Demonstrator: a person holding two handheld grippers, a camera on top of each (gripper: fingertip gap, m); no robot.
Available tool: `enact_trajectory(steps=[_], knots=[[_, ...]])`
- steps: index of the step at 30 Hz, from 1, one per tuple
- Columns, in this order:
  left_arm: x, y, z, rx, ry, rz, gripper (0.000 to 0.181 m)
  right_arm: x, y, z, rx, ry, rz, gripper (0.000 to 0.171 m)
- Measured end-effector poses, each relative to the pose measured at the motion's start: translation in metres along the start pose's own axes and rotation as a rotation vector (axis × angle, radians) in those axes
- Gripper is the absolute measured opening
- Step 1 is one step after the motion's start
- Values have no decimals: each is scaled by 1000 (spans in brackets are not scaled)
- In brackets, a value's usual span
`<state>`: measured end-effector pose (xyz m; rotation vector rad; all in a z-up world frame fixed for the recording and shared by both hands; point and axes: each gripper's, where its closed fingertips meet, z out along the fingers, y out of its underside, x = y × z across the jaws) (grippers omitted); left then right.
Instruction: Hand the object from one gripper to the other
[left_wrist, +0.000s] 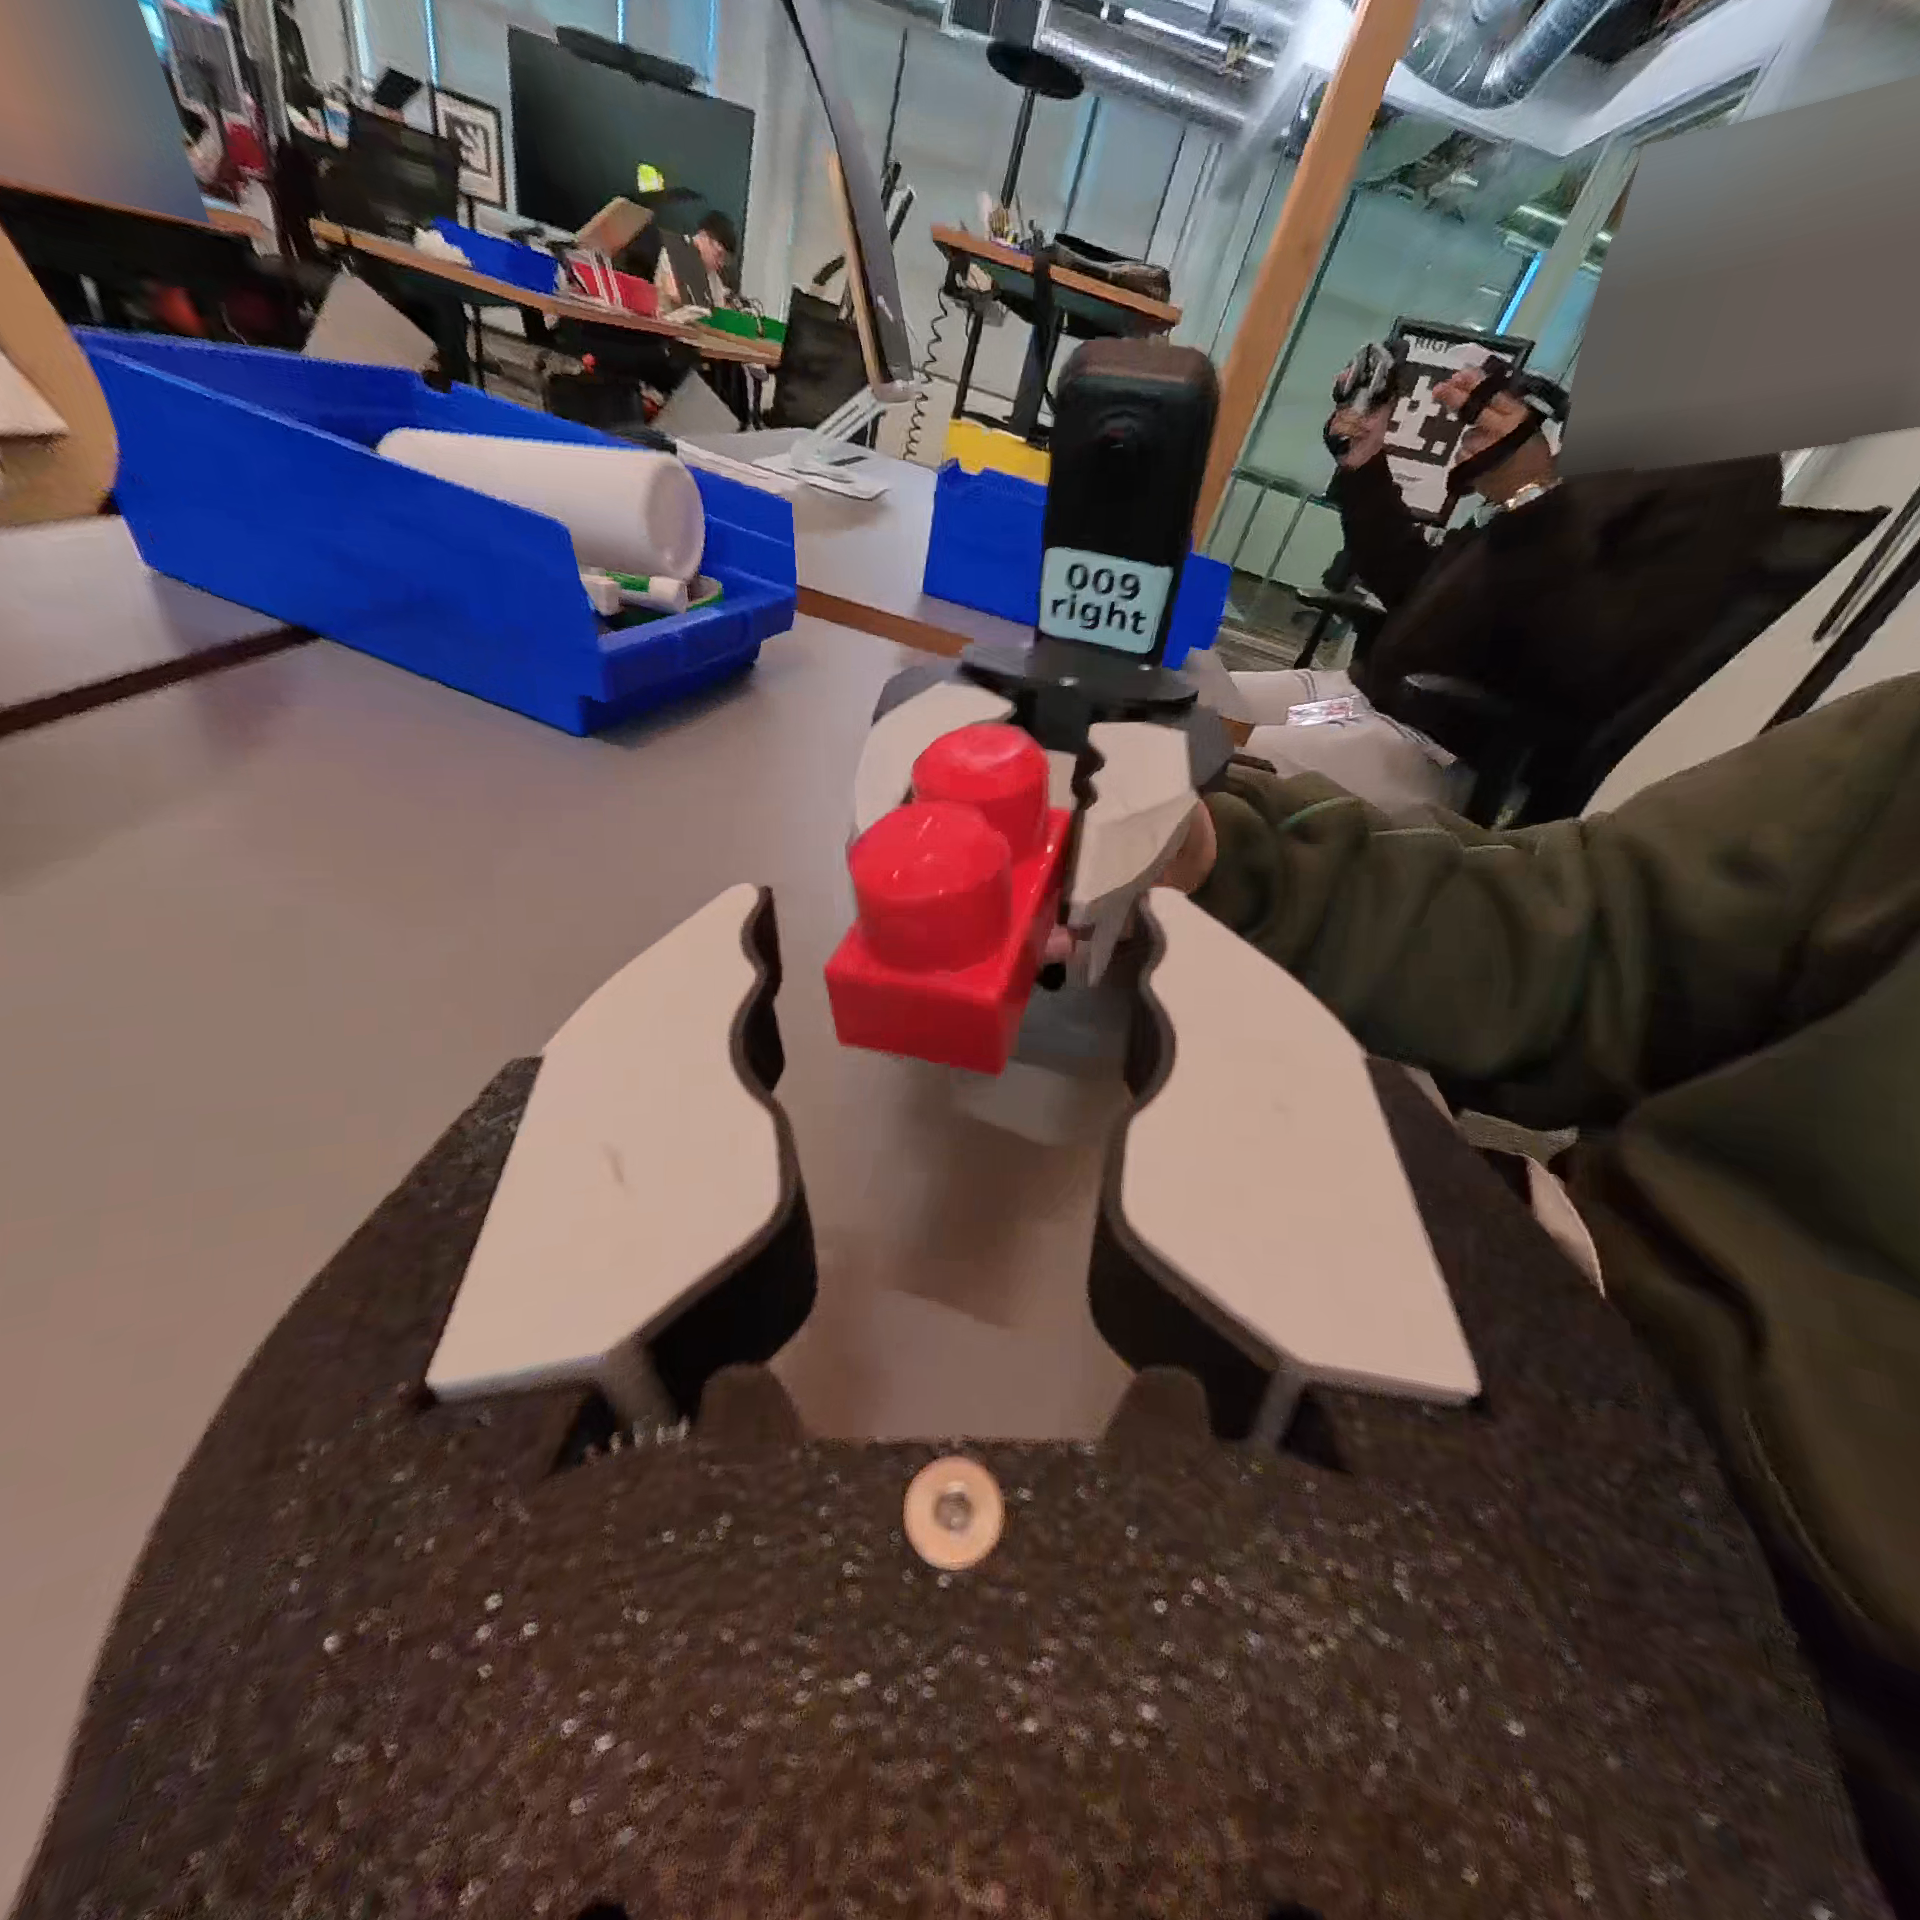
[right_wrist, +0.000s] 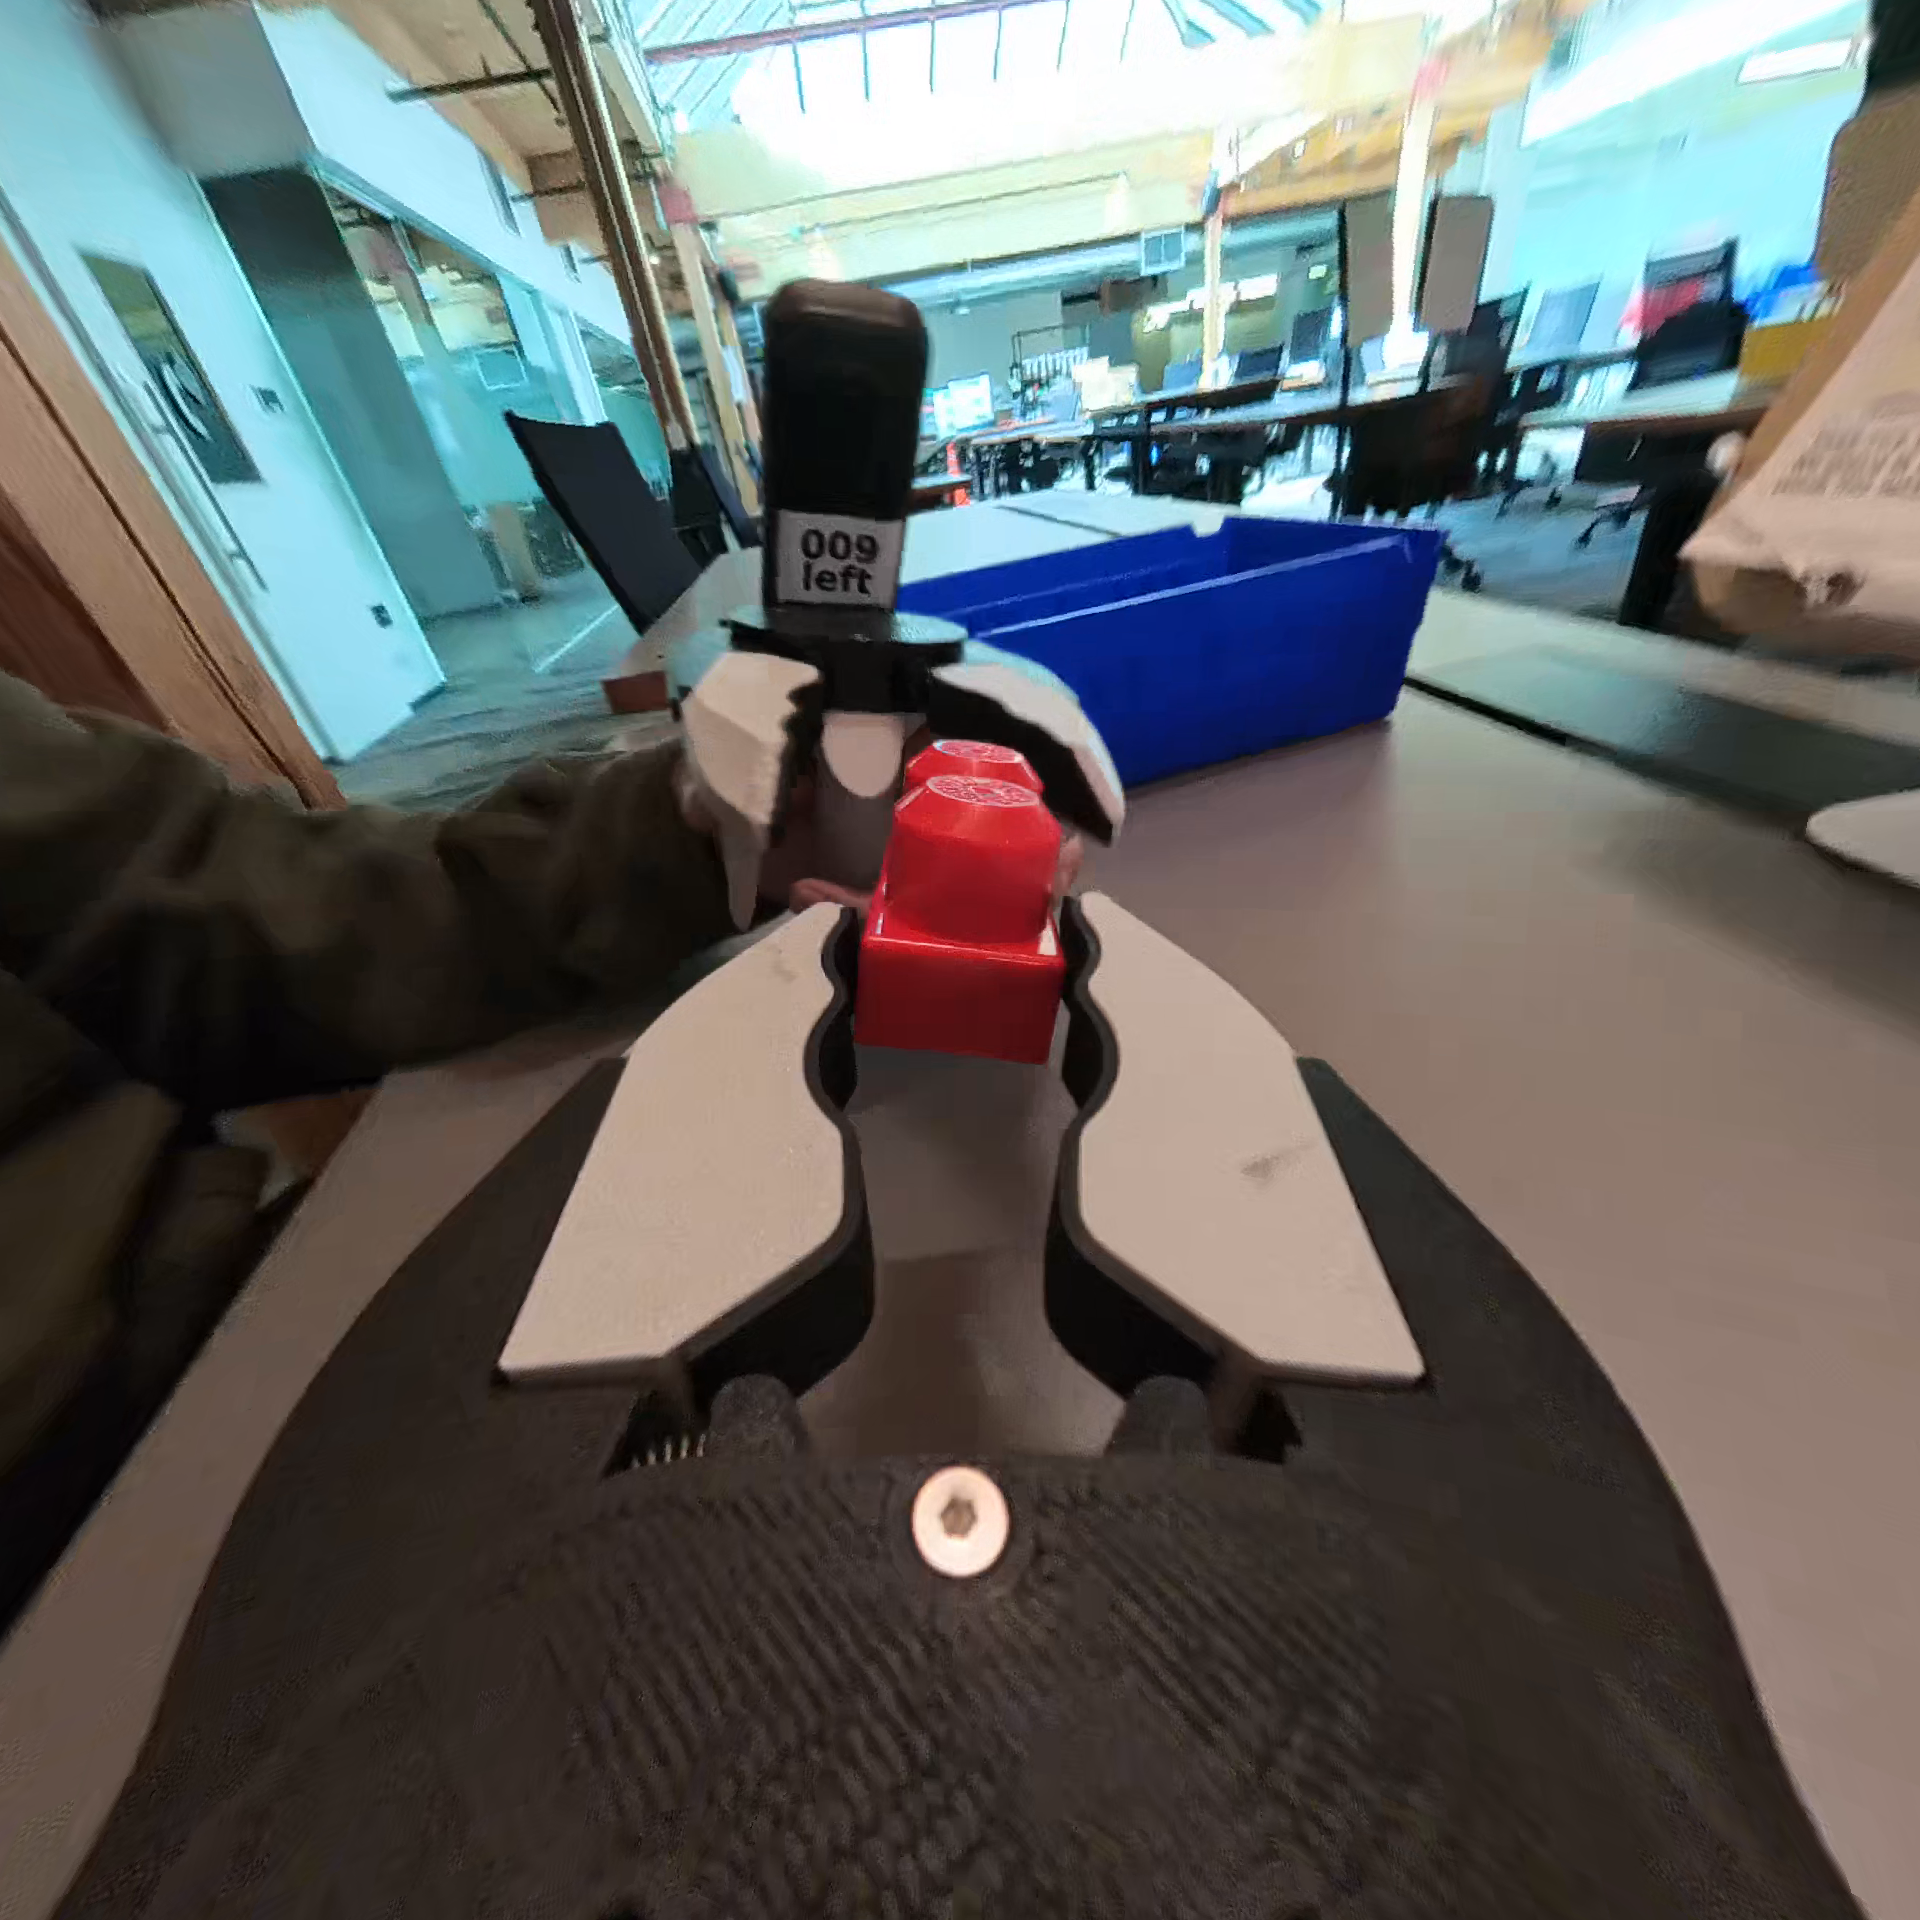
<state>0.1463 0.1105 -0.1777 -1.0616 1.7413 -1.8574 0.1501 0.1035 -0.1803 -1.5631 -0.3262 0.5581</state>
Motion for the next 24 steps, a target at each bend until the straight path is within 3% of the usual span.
enact_trajectory(steps=[4, 7, 14, 18, 24], knots=[[-6, 18, -4, -79, 1, 3, 56, -1, -4, 1, 32, -5, 6, 37], [-1, 14, -4, -31, 45, -8, 36, -3, 0, 2, 17, -15, 0, 37], [-9, 18, -9, -66, -11, 110, 35, 3, 14, 6, -42, 39, -7, 37], [-18, 16, -15, -110, -120, 275, 35, 17, 23, 3, -122, 160, -138, 58], [-22, 33, -20, -430, -234, 557, 35, 13, 24, 2, -172, 196, -380, 58]])
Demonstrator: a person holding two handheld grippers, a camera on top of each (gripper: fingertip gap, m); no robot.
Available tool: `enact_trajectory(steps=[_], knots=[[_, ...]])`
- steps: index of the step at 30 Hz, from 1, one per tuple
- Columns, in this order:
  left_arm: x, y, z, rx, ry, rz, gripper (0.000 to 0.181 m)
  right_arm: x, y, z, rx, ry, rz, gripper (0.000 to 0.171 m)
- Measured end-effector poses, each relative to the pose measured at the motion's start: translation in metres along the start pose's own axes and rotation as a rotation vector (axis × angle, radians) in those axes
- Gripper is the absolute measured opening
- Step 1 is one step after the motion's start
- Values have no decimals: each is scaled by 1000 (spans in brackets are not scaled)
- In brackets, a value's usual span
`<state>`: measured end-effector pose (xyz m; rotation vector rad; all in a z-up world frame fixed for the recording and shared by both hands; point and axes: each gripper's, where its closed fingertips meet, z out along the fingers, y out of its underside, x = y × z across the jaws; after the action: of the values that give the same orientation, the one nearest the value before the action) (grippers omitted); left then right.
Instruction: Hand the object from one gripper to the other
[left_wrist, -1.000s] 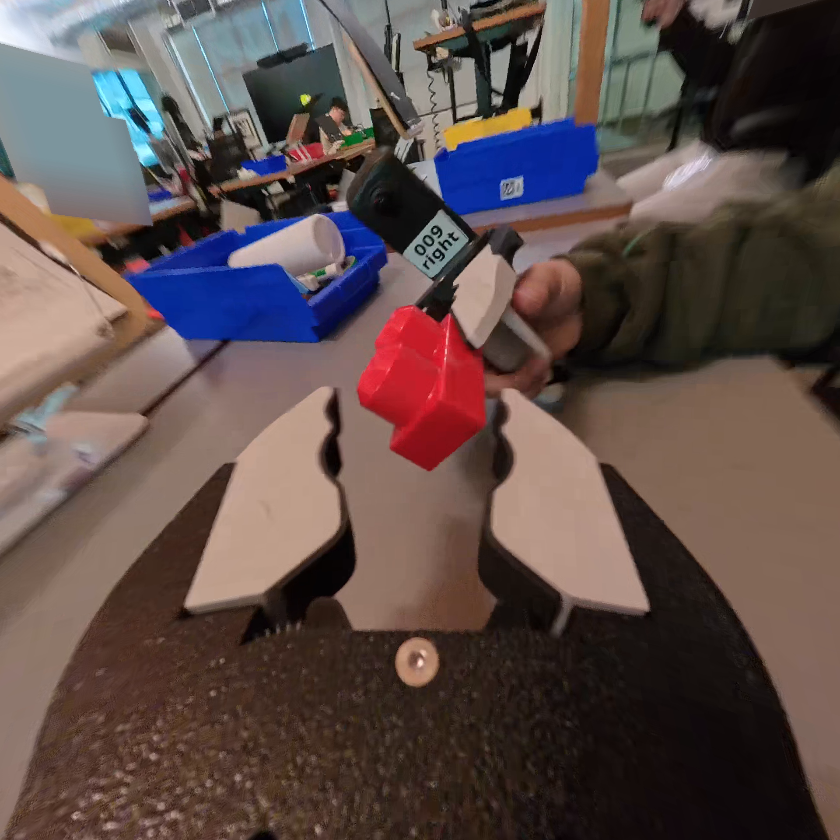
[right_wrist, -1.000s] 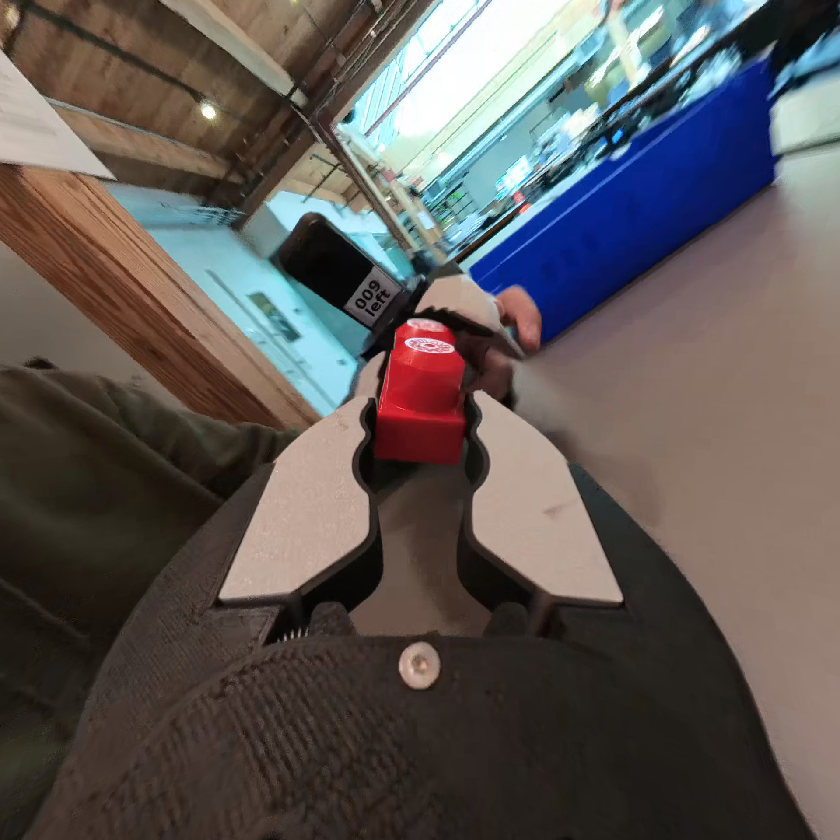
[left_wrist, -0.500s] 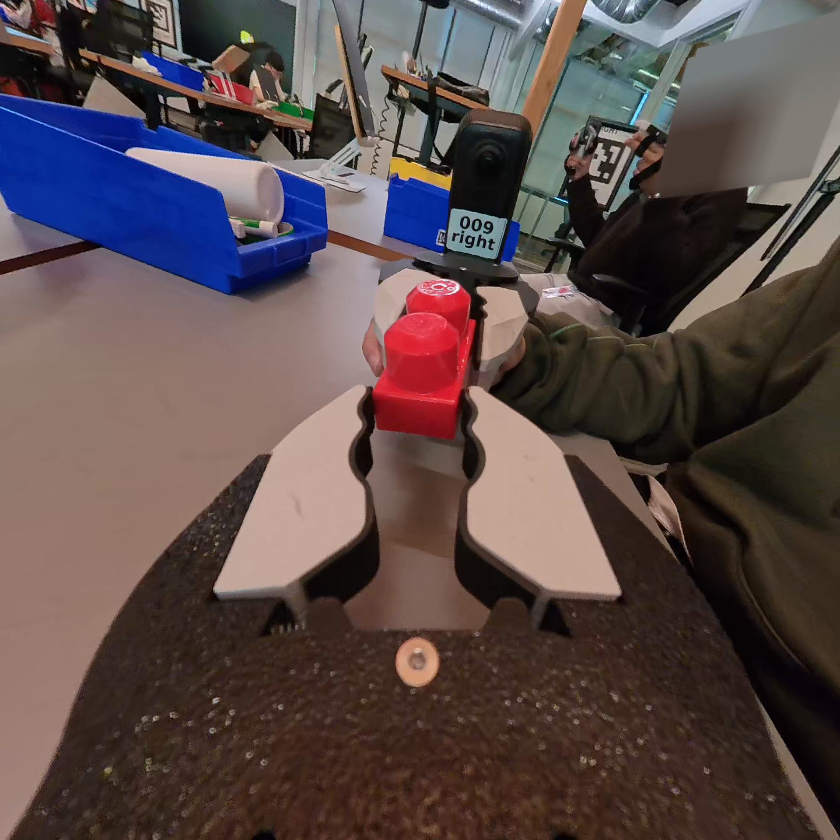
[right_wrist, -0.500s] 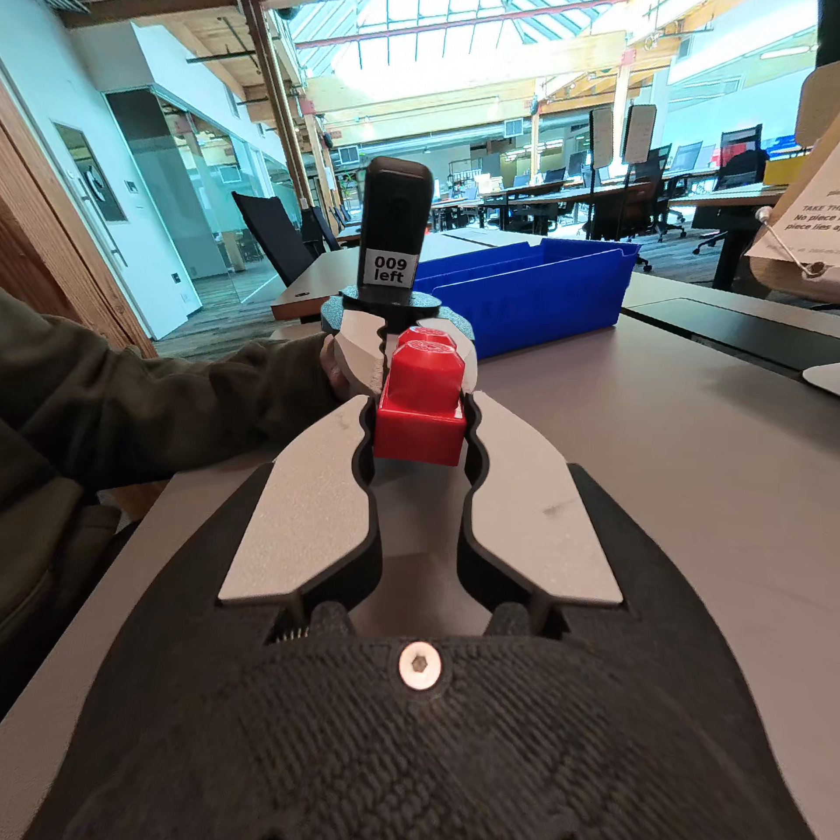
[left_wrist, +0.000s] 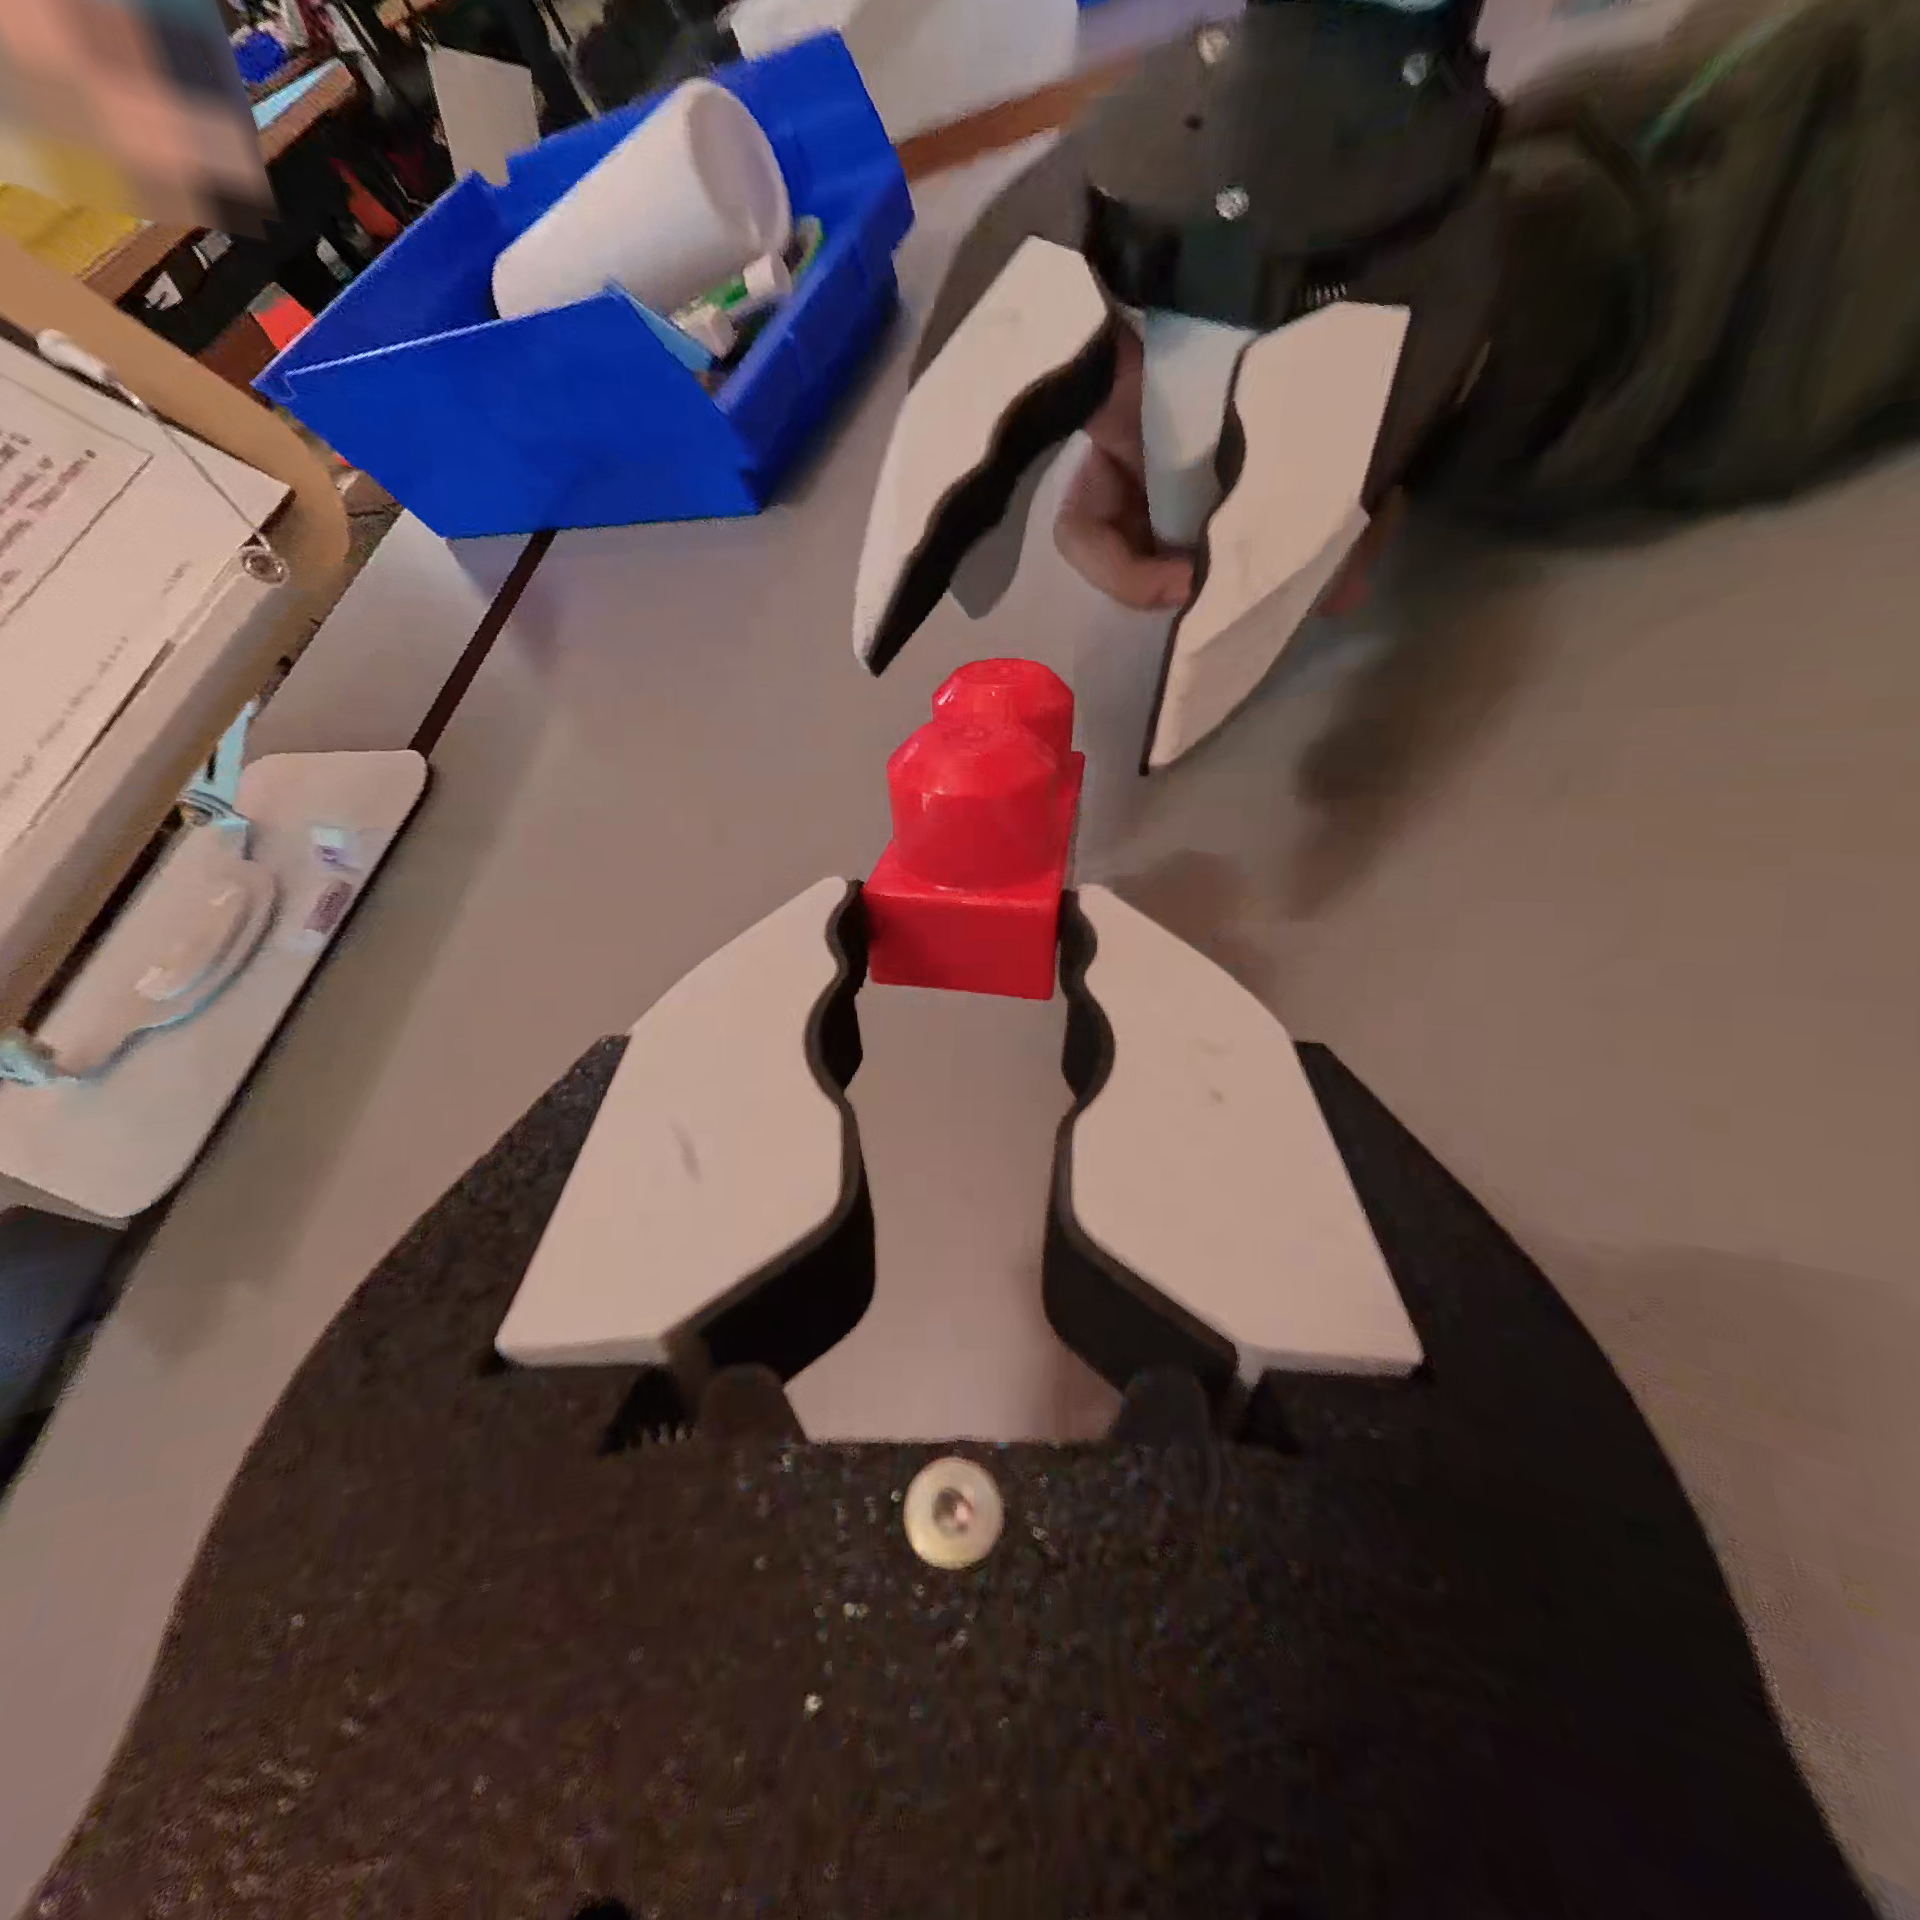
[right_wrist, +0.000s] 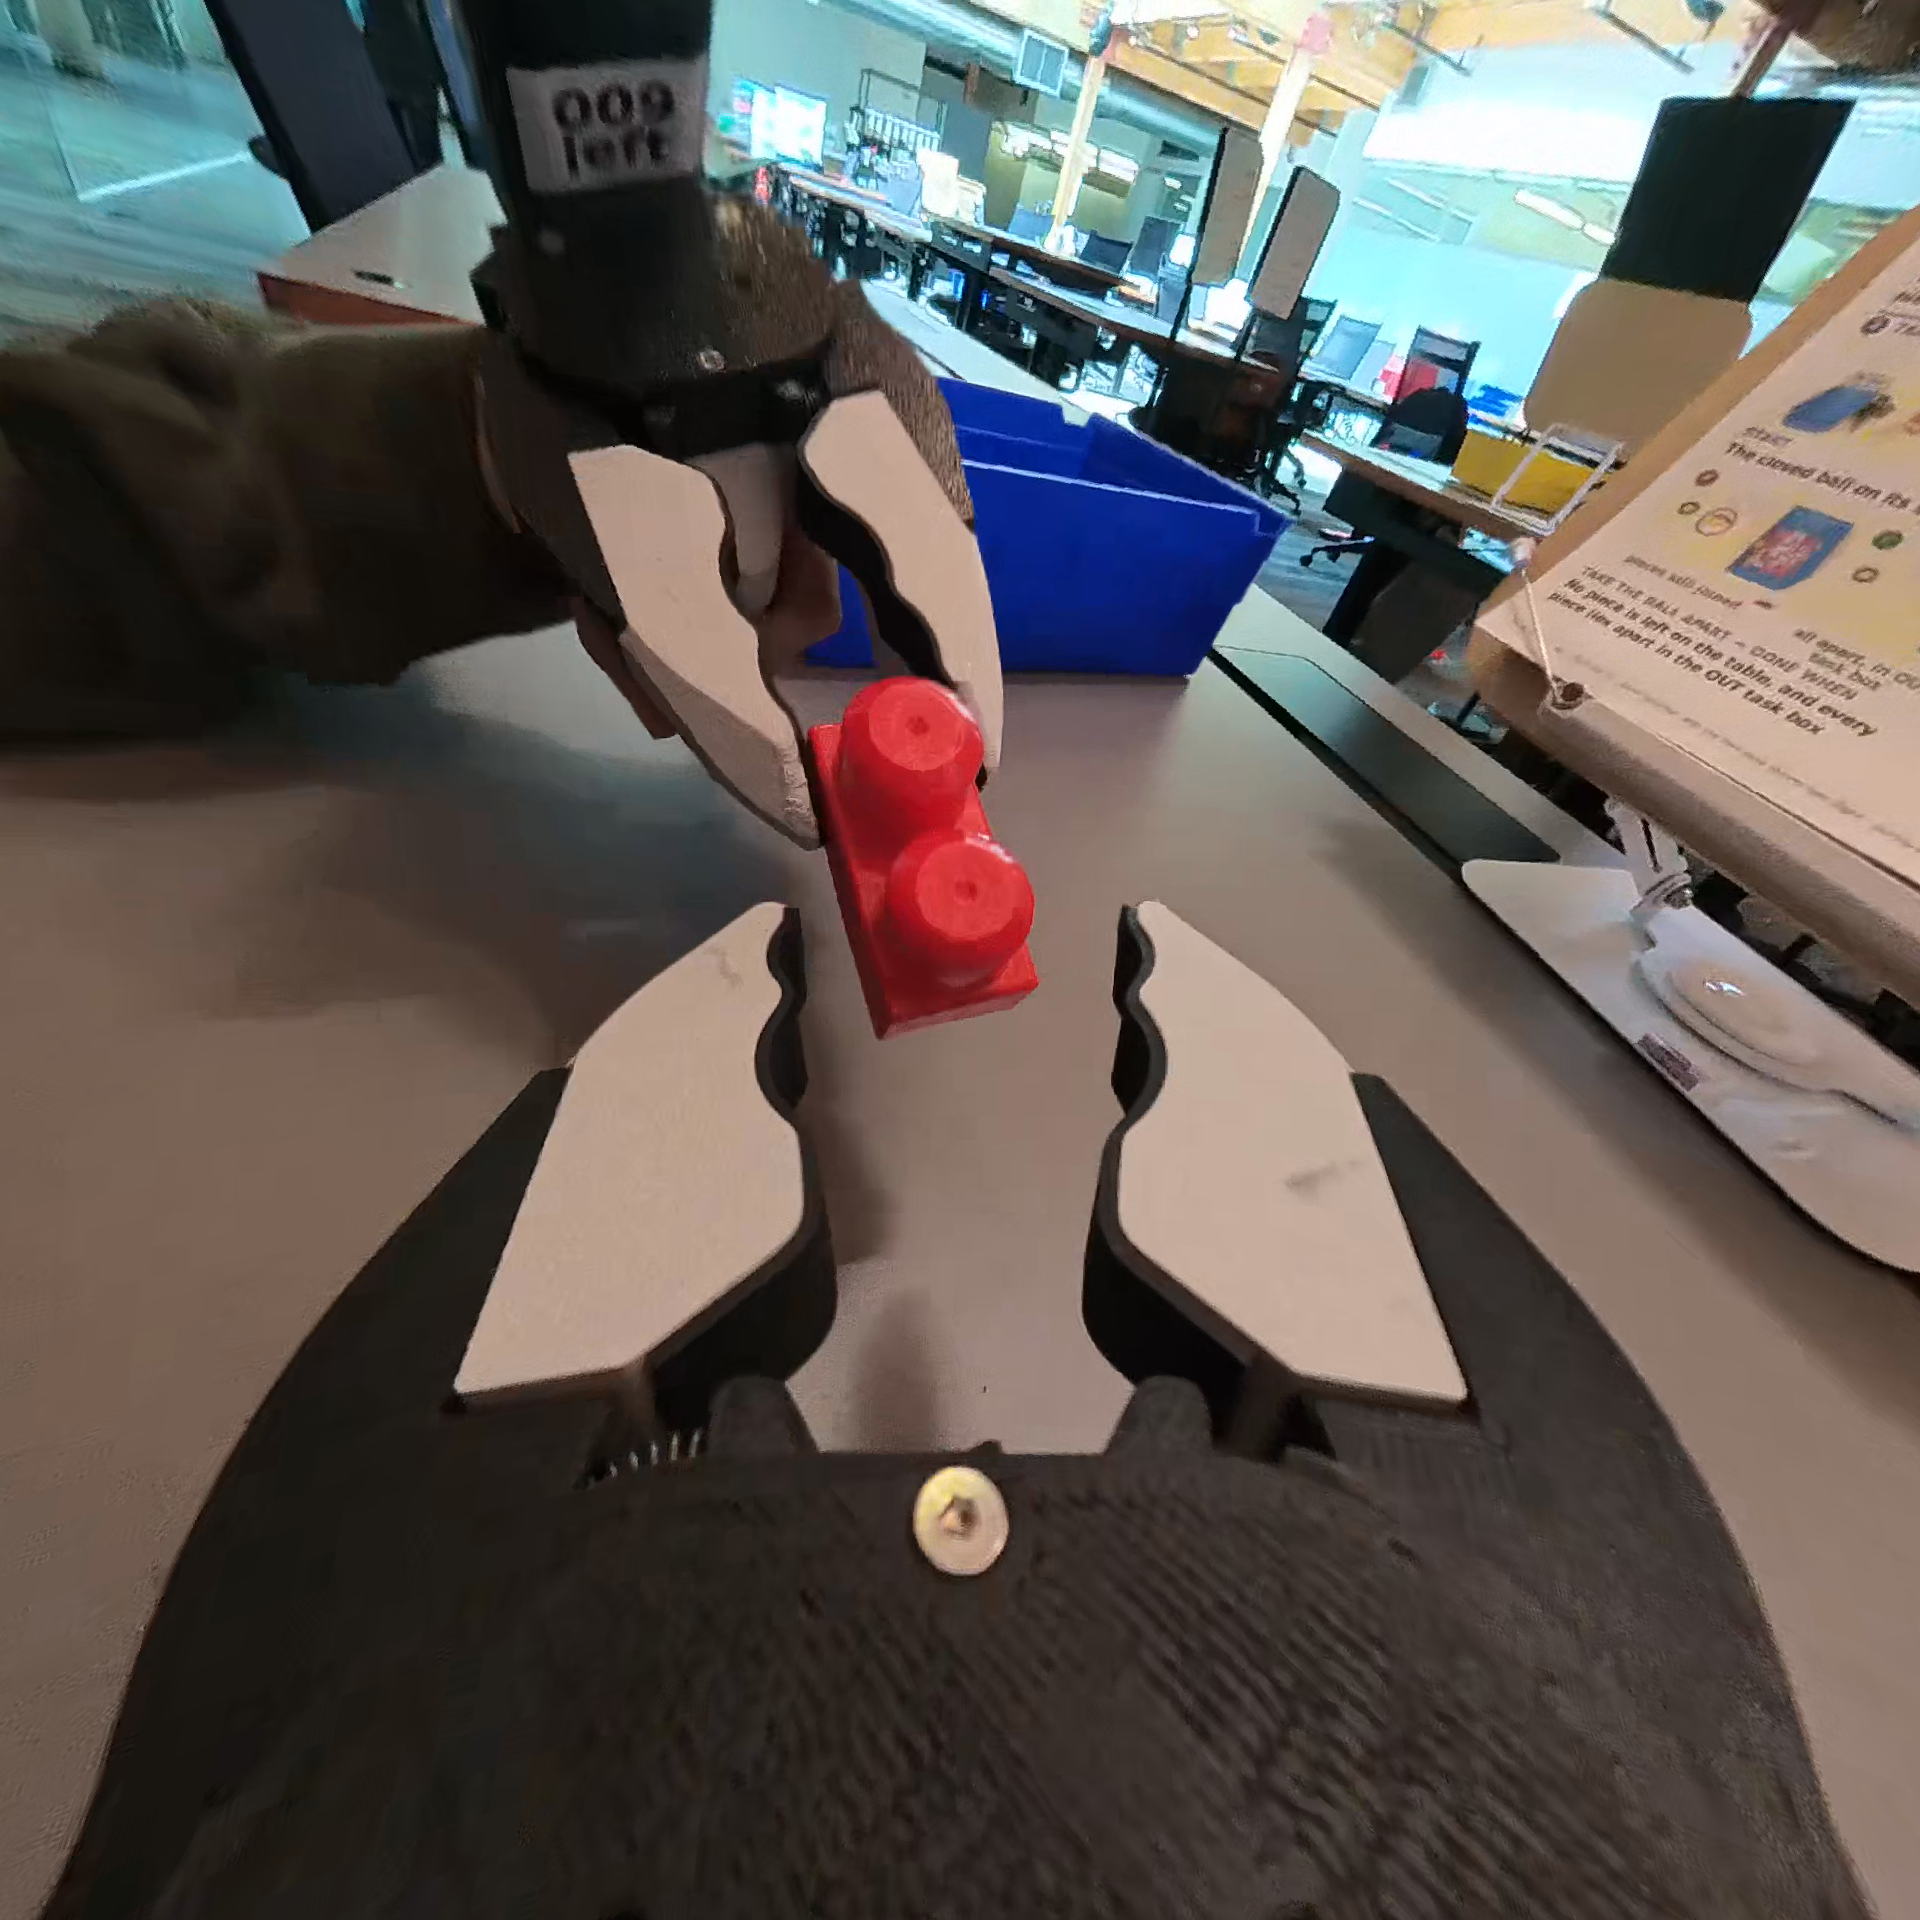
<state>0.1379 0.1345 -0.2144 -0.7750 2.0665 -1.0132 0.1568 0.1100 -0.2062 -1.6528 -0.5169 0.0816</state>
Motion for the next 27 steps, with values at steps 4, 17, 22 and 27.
enact_trajectory(steps=[4, 17, 22, 27], knots=[[7, -7, 4, -8, 10, 67, 35, -8, 14, 4, -80, -46, -40, 35], [-12, -64, -20, 516, 83, -386, 49, 9, -38, -17, 280, -98, 320, 33], [1, -68, -5, 580, 170, -457, 45, 5, -43, -15, 342, -131, 399, 33], [0, -66, 0, 558, 134, -420, 33, 1, -40, -12, 313, -126, 360, 33]])
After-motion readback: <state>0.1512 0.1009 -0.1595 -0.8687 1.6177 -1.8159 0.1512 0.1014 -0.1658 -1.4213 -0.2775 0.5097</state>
